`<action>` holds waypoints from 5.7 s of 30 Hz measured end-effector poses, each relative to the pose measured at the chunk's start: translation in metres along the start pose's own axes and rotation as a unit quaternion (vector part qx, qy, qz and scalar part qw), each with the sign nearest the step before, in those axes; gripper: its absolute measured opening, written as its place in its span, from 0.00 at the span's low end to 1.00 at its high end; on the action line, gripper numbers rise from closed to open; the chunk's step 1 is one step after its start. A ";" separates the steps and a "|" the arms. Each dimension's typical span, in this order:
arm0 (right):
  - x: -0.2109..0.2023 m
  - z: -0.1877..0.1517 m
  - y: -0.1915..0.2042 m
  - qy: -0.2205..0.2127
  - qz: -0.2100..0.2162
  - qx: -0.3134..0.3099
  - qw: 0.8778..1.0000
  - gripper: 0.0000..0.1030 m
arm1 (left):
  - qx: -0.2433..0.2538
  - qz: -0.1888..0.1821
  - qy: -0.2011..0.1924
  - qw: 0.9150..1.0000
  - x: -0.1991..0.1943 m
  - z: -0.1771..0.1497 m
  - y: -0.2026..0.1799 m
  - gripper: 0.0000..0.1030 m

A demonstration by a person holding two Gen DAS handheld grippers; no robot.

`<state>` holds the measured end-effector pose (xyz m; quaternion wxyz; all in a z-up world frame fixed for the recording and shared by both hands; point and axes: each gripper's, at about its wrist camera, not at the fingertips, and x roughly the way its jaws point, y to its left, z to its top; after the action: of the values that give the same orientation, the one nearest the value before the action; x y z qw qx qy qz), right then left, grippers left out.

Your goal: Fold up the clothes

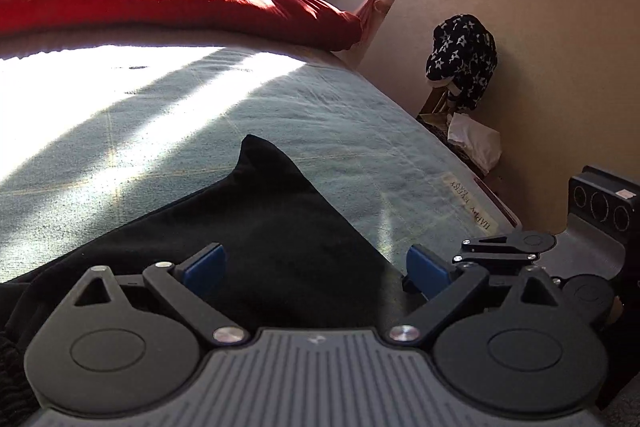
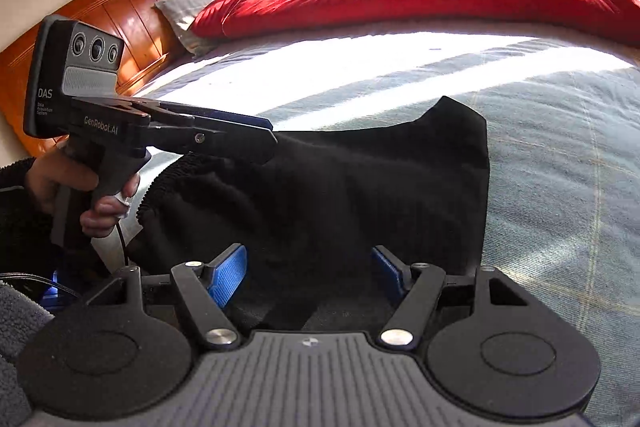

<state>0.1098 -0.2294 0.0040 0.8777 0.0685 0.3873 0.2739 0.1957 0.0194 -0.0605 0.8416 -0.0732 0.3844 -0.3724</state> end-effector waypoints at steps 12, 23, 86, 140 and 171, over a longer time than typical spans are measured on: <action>-0.036 -0.035 -0.066 -0.040 -0.013 0.070 0.997 0.72 | -0.042 0.060 0.047 0.996 -0.005 -0.026 -0.014 0.94; -0.057 -0.048 -0.121 -0.049 -0.039 0.093 0.994 0.73 | -0.073 0.110 0.060 0.989 -0.023 -0.057 -0.036 0.94; -0.057 -0.044 -0.135 -0.058 -0.016 0.095 0.994 0.76 | -0.109 0.096 0.007 0.989 0.037 -0.010 -0.052 0.97; -0.031 -0.024 -0.129 -0.038 0.046 0.062 0.996 0.80 | -0.204 0.243 -0.055 0.947 -0.031 -0.033 -0.010 0.97; -0.008 -0.012 -0.109 -0.022 0.047 0.056 0.997 0.83 | -0.173 0.291 -0.041 0.940 -0.058 -0.027 0.001 0.97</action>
<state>0.1426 -0.3262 -0.0352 0.8668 0.1414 0.3790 0.2915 0.1529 0.0641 -0.0451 0.9025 -0.1177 0.4129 -0.0354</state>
